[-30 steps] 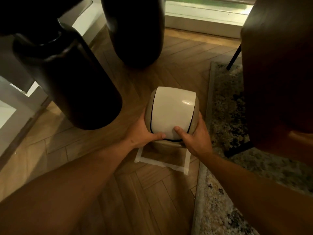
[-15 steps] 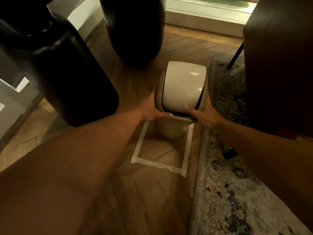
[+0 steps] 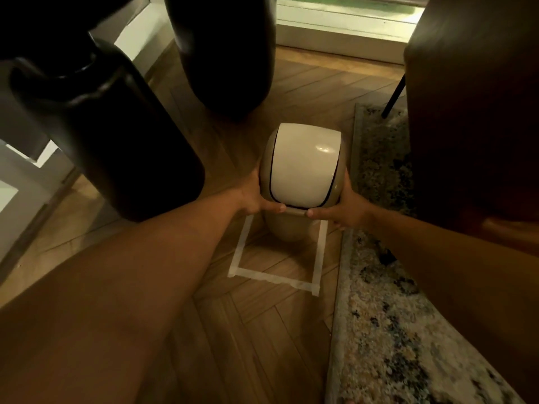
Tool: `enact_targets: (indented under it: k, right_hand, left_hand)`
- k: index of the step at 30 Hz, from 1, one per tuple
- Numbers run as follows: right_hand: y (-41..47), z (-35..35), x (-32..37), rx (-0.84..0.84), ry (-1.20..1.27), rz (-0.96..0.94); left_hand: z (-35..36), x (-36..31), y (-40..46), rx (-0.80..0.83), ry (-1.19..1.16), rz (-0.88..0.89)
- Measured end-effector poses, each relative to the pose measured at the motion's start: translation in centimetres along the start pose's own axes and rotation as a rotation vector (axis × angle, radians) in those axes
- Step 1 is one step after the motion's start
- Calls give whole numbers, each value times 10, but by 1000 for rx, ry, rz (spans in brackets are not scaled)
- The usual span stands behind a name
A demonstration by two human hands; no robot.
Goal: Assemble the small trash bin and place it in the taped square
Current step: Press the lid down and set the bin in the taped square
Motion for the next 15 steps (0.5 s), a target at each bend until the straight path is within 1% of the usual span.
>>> enact_targets:
  k: [7, 12, 15]
  right_hand:
    - [-23, 21, 7, 20, -30, 44]
    - [-42, 36, 8, 13, -29, 38]
    - [-53, 41, 4, -15, -48, 31]
  left_hand:
    - [5, 14, -23, 22, 6, -84]
    - [10, 19, -45, 35, -16, -97]
    - [16, 19, -58, 33, -18, -59]
Point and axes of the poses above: each hand's wrist, its own y-axis towards the middle knuckle, its own z-axis out of the palm, x = y × z, the point moved 5 cm from there along y, towards the middle knuckle, and after that the axes turned 9 degrees about x, right-handed, at the moved point
